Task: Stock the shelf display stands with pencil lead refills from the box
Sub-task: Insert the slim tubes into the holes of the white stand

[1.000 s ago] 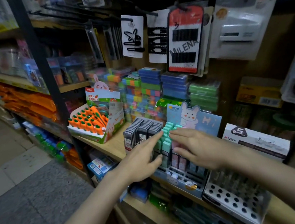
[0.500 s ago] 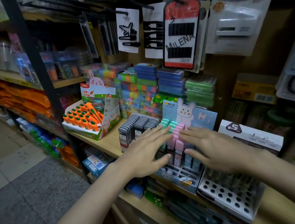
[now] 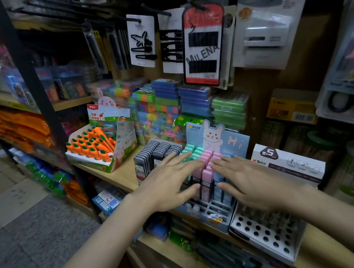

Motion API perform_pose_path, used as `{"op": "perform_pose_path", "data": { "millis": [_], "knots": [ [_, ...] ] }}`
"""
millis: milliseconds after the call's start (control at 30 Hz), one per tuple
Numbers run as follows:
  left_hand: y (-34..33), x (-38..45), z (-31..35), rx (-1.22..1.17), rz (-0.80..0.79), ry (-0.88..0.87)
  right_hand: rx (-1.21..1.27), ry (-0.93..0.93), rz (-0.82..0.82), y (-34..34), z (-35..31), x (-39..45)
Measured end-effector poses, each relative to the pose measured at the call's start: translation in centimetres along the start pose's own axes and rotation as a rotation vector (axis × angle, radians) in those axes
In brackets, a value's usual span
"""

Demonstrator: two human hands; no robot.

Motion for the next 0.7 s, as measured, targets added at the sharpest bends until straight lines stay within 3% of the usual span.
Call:
{"op": "perform_pose_path", "data": {
  "millis": [133, 433, 700],
  "knots": [
    [0.1, -0.1, -0.1, -0.016, 0.002, 0.005, 0.058, -0.013, 0.003, 0.3, 0.0, -0.3],
    [-0.1, 1.1, 2.3, -0.067, -0.048, -0.028, 0.060, -0.031, 0.213, 3.2, 0.6, -4.3],
    [-1.0, 1.0, 2.5, -0.052, -0.079, -0.024, -0.044, -0.038, 0.152, 1.3, -0.1, -5.6]
  ]
}}
Point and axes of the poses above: each hand's wrist, its own x-axis towards the middle knuckle, its own y-axis out of the back of the hand, z = x × y, the point moved 8 cm from there along x, towards the middle knuckle, and after that the axes turned 6 degrees about z, right-handed, at the moved point
